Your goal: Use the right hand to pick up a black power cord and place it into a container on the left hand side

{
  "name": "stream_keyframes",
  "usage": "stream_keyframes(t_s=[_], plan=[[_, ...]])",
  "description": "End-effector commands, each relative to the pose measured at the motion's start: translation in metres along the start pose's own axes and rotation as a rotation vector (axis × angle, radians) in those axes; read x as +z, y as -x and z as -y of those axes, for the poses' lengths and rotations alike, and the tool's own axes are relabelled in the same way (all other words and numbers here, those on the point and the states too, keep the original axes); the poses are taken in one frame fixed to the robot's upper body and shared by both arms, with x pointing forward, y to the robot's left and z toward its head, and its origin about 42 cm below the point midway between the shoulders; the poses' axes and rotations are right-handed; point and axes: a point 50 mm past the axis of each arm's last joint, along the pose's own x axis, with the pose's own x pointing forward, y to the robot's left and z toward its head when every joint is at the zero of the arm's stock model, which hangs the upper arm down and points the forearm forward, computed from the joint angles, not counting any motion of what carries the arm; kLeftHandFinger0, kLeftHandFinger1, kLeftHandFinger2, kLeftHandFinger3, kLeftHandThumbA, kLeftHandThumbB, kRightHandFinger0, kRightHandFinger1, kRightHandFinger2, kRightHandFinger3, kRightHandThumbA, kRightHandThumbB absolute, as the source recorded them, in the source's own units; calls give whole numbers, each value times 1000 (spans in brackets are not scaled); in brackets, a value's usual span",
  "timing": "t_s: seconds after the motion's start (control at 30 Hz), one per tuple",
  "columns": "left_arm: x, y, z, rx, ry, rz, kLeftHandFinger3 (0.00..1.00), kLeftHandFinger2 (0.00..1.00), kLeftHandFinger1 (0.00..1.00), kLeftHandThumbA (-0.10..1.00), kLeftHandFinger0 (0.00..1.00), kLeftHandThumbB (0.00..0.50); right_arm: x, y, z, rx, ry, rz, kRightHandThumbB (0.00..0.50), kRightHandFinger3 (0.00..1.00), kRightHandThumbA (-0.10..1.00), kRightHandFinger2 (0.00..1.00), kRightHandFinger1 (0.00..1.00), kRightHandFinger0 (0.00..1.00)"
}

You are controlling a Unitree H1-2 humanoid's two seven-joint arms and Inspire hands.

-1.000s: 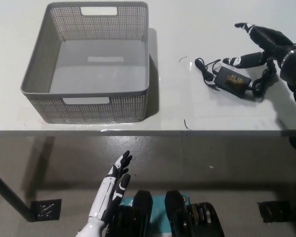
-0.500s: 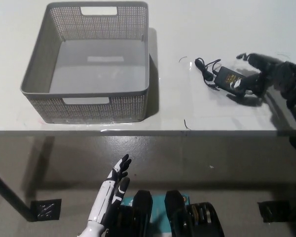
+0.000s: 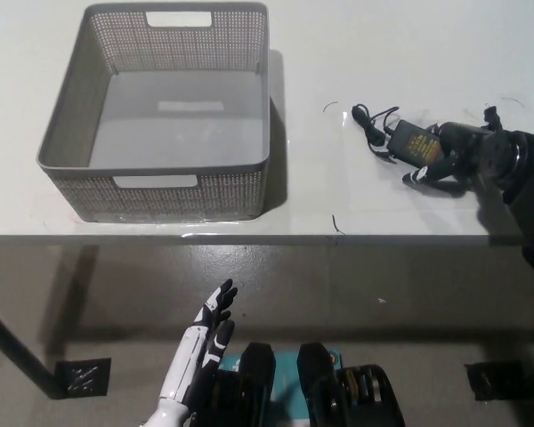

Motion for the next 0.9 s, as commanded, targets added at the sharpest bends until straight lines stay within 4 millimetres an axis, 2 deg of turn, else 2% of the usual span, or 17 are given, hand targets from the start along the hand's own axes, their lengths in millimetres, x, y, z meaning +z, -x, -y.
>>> stream_keyframes(t_s=[0.0,0.1,0.17,0.2,0.23,0.27,0.3,0.33,0.37,0.4,0.43,0.5,0.6,0.63,0.77,0.87], plan=[[12,-9,-3,26,5,78,1000,1000,1000,1000,1000,1,18,0,21,-59,55,45,500,1000,831,1000,1000,1000],[12,-10,-3,25,-3,76,1000,1000,1000,1000,1000,0,17,-4,9,-47,72,37,500,1000,854,1000,1000,1000],[13,-10,-3,28,-6,77,1000,1000,1000,1000,1000,0,17,-6,3,-64,61,29,500,1000,813,1000,1000,1000],[13,-10,-3,30,-7,78,1000,1000,1000,1000,1000,0,18,-8,1,-98,29,33,500,1000,723,1000,1000,1000],[13,-11,-3,31,-9,78,1000,1000,1000,1000,1000,0,18,-8,-2,-145,-7,53,468,1000,573,1000,1000,1000],[13,-11,-3,29,-11,78,1000,1000,1000,1000,1000,0,17,-8,-4,-200,-48,74,457,1000,535,1000,956,914],[13,-11,-4,28,-11,80,1000,1000,1000,1000,1000,0,17,-9,-6,-240,-58,87,389,865,378,767,661,583],[13,-12,-4,27,-10,83,1000,1000,1000,1000,1000,0,16,-8,-8,-305,-55,102,286,522,0,467,317,165],[13,-13,-4,26,-7,86,1000,1000,1000,1000,1000,0,14,-8,-12,-397,-63,125,229,408,-80,432,194,33],[14,-13,-4,28,-4,83,1000,1000,1000,1000,1000,0,13,-7,-14,-431,-89,132,179,485,-96,518,205,7],[14,-13,-4,31,-3,83,1000,1000,1000,1000,1000,0,12,-7,-15,-447,-115,133,167,690,-99,677,293,1],[14,-13,-3,32,-1,86,1000,1000,1000,1000,1000,0,11,-6,-13,-478,-146,144,165,894,-100,839,462,27],[16,-16,-6,31,-5,84,1000,1000,1000,1000,1000,0,13,-4,-5,-526,-158,173,168,911,-100,843,524,45],[16,-16,-6,31,-6,85,1000,1000,1000,1000,1000,0,13,-3,-4,-539,-163,178,159,869,-100,813,498,17],[16,-18,-7,27,-7,91,1000,1000,1000,1000,1000,0,13,-2,5,-575,-184,181,163,924,-100,867,497,4],[16,-18,-7,28,-3,96,1000,1000,1000,1000,1000,0,14,-1,6,-591,-195,194,169,930,-100,870,492,0]])
